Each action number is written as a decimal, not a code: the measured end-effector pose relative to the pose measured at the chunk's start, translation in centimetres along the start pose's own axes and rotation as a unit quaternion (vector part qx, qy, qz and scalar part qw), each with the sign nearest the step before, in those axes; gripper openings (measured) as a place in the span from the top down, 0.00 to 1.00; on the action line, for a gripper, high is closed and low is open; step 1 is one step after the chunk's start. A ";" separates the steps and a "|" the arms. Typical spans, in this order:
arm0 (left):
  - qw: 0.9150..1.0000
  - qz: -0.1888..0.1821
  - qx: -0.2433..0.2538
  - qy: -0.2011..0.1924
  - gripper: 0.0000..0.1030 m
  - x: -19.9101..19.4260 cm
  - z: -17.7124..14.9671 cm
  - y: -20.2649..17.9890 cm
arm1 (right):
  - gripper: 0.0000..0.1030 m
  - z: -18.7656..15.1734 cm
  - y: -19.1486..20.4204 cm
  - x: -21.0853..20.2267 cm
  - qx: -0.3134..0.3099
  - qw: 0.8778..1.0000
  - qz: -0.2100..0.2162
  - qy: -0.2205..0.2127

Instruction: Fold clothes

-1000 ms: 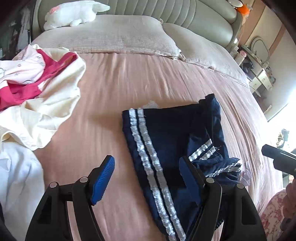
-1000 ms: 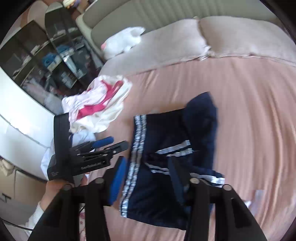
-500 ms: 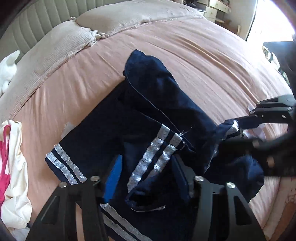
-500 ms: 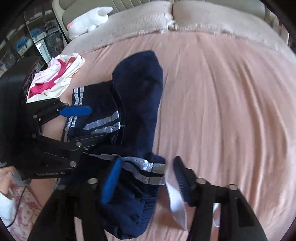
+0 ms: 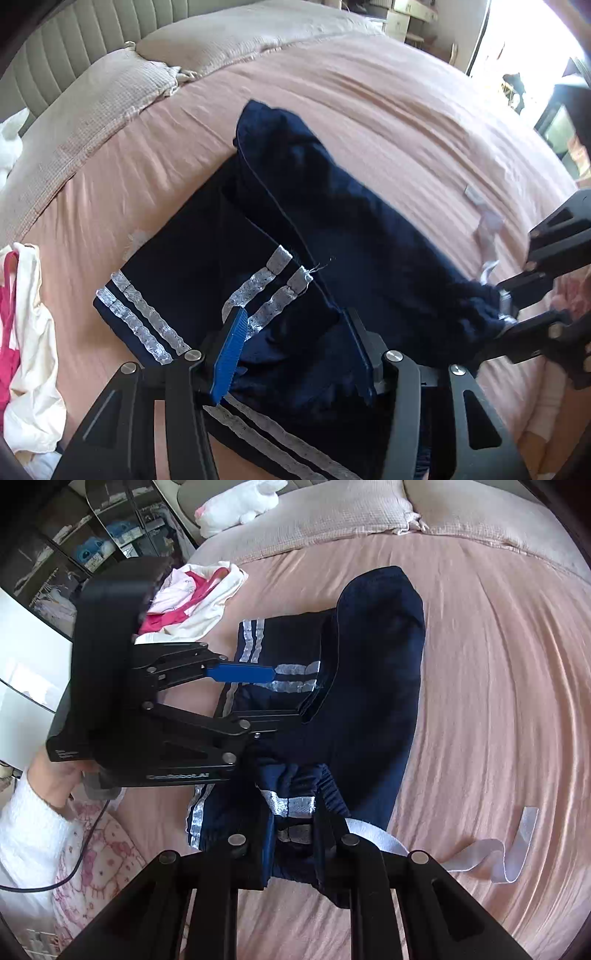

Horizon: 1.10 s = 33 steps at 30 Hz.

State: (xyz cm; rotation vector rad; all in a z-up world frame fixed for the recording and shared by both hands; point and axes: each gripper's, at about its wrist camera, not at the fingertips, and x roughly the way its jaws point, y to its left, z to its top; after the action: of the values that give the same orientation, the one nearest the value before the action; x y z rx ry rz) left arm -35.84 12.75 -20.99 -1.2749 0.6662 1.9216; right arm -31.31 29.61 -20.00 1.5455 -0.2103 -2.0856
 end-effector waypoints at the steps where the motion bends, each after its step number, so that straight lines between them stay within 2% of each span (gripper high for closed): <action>1: 1.000 0.002 0.006 -0.002 0.52 0.4 -0.1 -0.1 | 0.85 -0.1 0.0 0.2 0.003 1.000 0.004 0.003; 2: 1.000 0.001 0.008 -0.011 0.60 0.3 -0.1 0.0 | 0.85 -0.2 0.0 0.3 0.008 1.000 0.007 0.005; 3: 1.000 0.003 0.008 -0.018 0.76 0.1 0.0 0.1 | 0.85 -0.2 -0.1 0.4 0.014 1.000 0.012 0.007; 4: 1.000 0.015 -0.001 -0.025 0.96 -0.3 0.1 0.5 | 0.85 0.0 -0.1 0.4 0.017 1.000 0.017 0.007; 6: 0.998 0.044 -0.031 -0.040 0.96 -1.2 0.4 2.0 | 0.85 0.2 0.2 0.3 0.021 0.999 0.041 0.004; 10: 0.991 0.074 -0.093 -0.056 0.96 -2.5 0.2 6.0 | 0.85 1.0 1.9 0.3 0.023 0.995 0.094 -0.010; 14: 0.982 0.113 -0.141 -0.057 0.95 -2.4 -0.1 9.3 | 0.85 1.5 4.9 2.8 0.009 0.994 0.109 -0.021; 16: 0.980 0.107 -0.160 -0.048 0.94 -1.8 -0.3 10.4 | 0.85 0.6 6.3 5.4 0.006 0.993 0.115 0.023; 18: 0.978 0.100 -0.175 -0.045 0.92 -1.7 -0.6 11.1 | 0.78 -0.5 7.6 7.7 -0.002 0.991 0.115 0.075; 19: 0.977 0.097 -0.182 -0.045 0.91 -1.8 -0.9 11.4 | 0.65 -1.1 8.0 8.1 -0.010 0.990 0.110 0.090; 22: 0.974 0.087 -0.203 -0.044 0.91 -2.0 -1.5 12.3 | 0.58 -1.8 8.6 6.7 -0.034 0.990 0.099 0.090; 24: 0.972 0.093 -0.210 -0.048 0.90 -2.6 -1.9 12.5 | 0.51 -1.6 8.2 4.0 -0.046 0.993 0.090 0.053; 26: 0.975 0.121 -0.179 -0.058 0.88 -3.9 -2.3 11.4 | 0.49 -1.2 7.4 1.2 -0.055 0.996 0.076 0.007; 28: 0.977 0.139 -0.150 -0.059 0.88 -4.9 -2.8 10.2 | 0.50 -0.5 5.7 -0.2 -0.047 0.998 0.028 -0.033; 31: 0.976 0.137 -0.155 -0.063 0.88 -5.5 -3.0 9.5 | 0.50 0.9 4.1 1.8 -0.077 0.995 -0.063 -0.031; 33: 0.979 0.106 -0.163 -0.060 0.88 -4.5 -3.0 9.8 | 0.50 1.1 3.4 4.0 -0.099 0.990 -0.106 -0.003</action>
State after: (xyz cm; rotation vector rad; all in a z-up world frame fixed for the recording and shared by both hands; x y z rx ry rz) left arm -40.82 3.31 -17.68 -1.3111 0.4522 2.3375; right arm -32.11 24.56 -21.57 1.4968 0.1611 -2.1958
